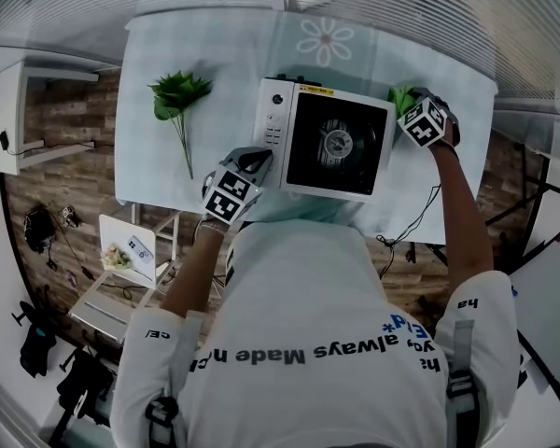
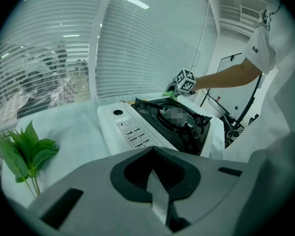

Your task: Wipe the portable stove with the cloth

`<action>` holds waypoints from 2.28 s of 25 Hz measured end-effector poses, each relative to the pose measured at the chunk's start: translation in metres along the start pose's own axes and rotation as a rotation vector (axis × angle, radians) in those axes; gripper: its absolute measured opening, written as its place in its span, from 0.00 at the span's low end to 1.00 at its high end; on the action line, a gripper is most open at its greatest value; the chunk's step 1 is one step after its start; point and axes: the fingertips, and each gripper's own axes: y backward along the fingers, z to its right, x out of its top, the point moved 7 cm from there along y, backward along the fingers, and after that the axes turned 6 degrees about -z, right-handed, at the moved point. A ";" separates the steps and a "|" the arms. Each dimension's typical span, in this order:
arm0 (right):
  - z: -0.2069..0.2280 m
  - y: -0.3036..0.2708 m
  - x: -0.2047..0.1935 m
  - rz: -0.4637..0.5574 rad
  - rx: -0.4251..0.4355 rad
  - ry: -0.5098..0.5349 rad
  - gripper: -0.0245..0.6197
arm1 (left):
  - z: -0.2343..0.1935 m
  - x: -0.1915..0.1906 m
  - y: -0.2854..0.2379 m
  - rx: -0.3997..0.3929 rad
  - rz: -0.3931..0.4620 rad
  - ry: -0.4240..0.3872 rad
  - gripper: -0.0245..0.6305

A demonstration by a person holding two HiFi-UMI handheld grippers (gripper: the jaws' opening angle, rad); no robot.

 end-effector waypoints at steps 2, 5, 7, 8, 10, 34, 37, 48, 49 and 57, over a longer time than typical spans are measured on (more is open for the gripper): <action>0.003 -0.001 0.004 0.003 0.004 0.035 0.07 | 0.000 0.000 0.000 -0.001 0.001 0.001 0.05; 0.006 -0.003 0.009 -0.004 -0.006 0.097 0.07 | -0.001 0.000 -0.001 -0.005 0.004 0.005 0.06; 0.006 -0.005 0.013 -0.018 -0.017 0.141 0.07 | -0.002 -0.001 0.000 -0.008 0.005 0.007 0.05; 0.007 -0.005 0.016 -0.025 -0.022 0.165 0.07 | -0.002 -0.001 0.000 -0.009 0.005 0.008 0.05; 0.007 -0.006 0.020 -0.037 -0.032 0.213 0.07 | -0.002 -0.001 0.000 -0.012 0.003 0.007 0.05; -0.021 -0.023 0.116 0.045 0.167 0.381 0.07 | -0.002 -0.002 -0.001 -0.007 0.022 0.020 0.05; -0.026 -0.024 0.128 0.054 0.175 0.385 0.07 | -0.002 -0.002 -0.001 -0.008 0.025 0.020 0.06; -0.052 -0.024 0.196 0.134 0.189 0.385 0.07 | -0.002 -0.003 -0.001 -0.012 0.036 0.022 0.06; -0.054 -0.023 0.201 0.138 0.184 0.382 0.07 | -0.001 -0.003 -0.001 -0.013 0.038 0.022 0.06; -0.050 -0.015 0.205 0.122 0.079 0.393 0.07 | 0.003 -0.010 -0.001 0.025 0.071 -0.005 0.06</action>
